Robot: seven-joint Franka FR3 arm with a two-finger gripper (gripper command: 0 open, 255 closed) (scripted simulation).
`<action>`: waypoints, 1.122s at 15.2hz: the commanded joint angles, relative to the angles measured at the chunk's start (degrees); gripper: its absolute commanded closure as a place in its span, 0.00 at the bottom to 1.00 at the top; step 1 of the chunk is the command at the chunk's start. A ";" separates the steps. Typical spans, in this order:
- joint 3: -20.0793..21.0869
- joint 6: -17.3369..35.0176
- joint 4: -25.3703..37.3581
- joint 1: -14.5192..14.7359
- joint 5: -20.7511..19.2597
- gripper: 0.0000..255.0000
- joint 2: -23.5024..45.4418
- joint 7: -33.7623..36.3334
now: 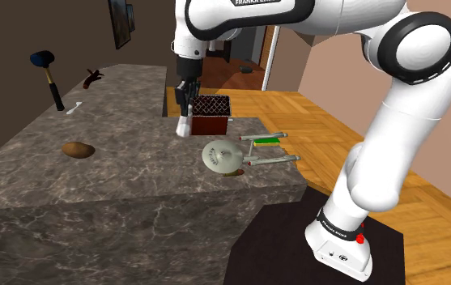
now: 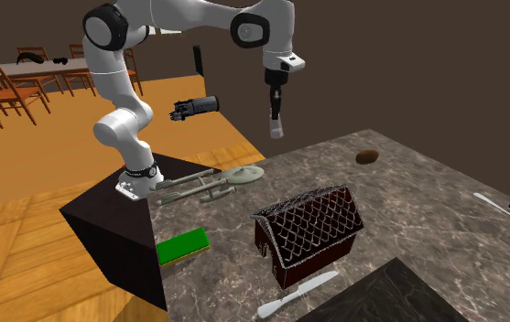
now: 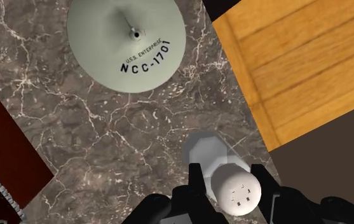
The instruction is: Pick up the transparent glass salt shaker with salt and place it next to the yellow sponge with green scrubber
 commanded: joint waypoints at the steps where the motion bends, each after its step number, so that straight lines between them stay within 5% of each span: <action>1: -1.28 0.08 -2.09 -1.31 0.24 1.00 -1.81 -2.73; 17: -13.10 -1.31 -7.22 -11.37 -0.79 1.00 -6.70 -24.31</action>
